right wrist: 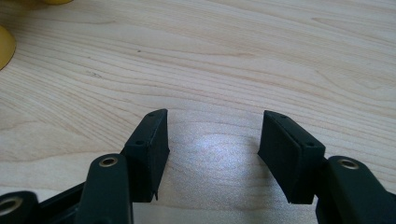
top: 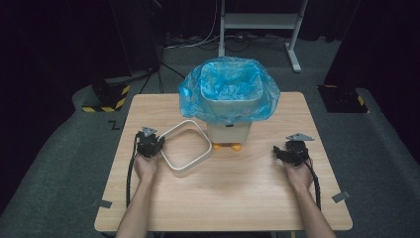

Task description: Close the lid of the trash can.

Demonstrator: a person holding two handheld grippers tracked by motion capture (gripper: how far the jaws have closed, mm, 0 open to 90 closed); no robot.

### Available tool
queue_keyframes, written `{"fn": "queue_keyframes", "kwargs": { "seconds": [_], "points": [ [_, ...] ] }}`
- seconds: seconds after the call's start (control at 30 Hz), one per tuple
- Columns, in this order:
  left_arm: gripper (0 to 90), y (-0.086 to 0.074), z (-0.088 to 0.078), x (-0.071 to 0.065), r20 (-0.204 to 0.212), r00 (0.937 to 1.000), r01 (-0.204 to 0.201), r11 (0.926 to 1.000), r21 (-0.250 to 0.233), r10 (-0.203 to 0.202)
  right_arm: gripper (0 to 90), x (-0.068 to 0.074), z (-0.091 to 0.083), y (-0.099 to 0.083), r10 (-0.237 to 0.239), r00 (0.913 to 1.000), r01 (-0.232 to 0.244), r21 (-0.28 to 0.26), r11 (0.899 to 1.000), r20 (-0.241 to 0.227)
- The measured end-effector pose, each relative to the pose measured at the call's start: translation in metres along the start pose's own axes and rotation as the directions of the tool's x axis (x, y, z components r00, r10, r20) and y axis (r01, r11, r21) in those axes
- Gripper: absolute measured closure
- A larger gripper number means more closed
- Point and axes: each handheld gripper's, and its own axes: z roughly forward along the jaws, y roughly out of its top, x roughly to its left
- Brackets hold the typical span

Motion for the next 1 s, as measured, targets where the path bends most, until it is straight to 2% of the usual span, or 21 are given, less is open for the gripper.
{"fn": "queue_keyframes", "kwargs": {
  "seconds": [0.3,0.6,1.0],
  "points": [
    [80.4,-0.001,-0.008,-0.005,0.013,0.9991,-0.04,0.9992,0.007,0.04,42.2,0.0,0.0,0.0,0.001,1.0,-0.001,0.0,1.0,0.001],
    [80.4,0.002,-0.024,-0.003,0.035,0.9981,-0.051,0.9987,0.0,0.051,42.0,0.0,0.0,0.0,-0.001,1.0,0.001,0.001,1.0,0.001],
    [80.4,0.01,-0.051,-0.01,0.092,0.9908,-0.1,0.995,0.002,0.1,42.0,0.001,0.0,0.0,-0.002,1.0,0.002,-0.001,1.0,0.003]
  ]
}}
